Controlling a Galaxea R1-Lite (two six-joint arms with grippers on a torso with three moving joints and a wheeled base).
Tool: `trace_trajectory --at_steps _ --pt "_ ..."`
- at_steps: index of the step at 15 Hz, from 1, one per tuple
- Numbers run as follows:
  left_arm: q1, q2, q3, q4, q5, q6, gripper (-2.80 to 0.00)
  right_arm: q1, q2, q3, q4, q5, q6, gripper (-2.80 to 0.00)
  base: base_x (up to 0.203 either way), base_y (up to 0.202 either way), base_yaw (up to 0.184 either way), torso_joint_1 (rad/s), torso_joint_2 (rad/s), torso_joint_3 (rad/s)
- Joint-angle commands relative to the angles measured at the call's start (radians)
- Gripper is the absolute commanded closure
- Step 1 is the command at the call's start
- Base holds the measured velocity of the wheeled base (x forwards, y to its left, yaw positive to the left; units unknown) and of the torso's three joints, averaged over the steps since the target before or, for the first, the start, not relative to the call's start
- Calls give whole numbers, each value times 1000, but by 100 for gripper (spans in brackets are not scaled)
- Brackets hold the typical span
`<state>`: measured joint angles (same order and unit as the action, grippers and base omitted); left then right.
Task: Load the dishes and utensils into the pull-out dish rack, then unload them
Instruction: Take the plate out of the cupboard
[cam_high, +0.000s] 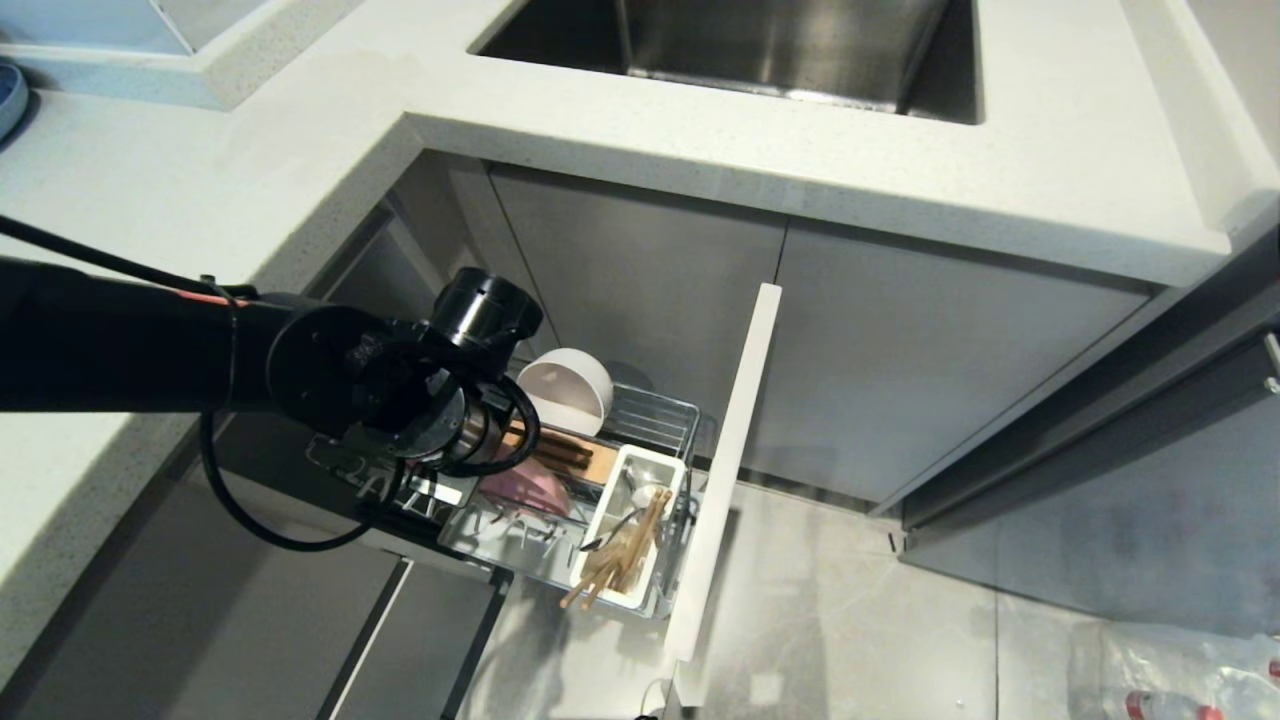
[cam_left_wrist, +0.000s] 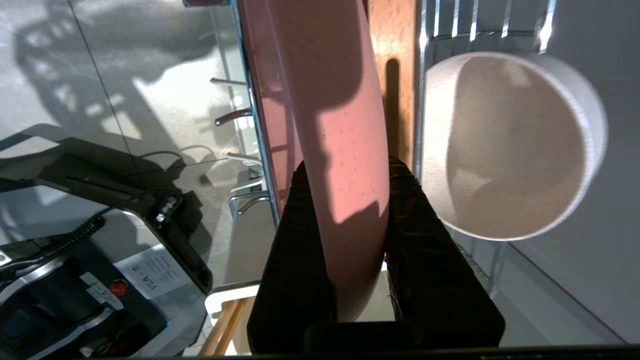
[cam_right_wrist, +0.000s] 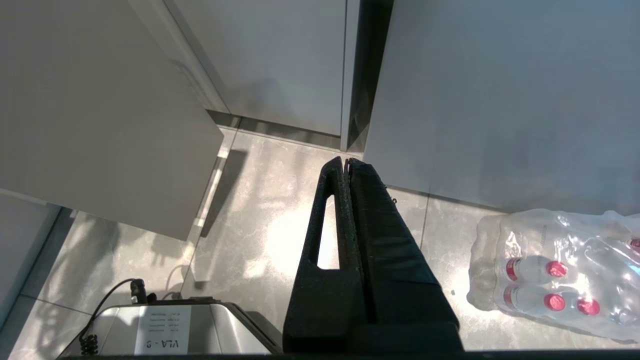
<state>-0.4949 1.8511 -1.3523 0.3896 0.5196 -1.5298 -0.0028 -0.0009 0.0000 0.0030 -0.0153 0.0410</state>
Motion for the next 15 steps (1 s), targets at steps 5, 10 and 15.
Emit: trace_trajectory --at_steps 5,10,15 --pt "-52 -113 -6 13 14 -9 0 0 1 2 0 0 0 0 0 0 0 0 0 0" --pt "-128 -262 -12 92 17 -11 0 0 1 2 0 0 0 0 0 0 0 0 0 0" --pt "-273 -465 -18 140 36 17 0 0 1 2 0 0 0 0 0 0 0 0 0 0"
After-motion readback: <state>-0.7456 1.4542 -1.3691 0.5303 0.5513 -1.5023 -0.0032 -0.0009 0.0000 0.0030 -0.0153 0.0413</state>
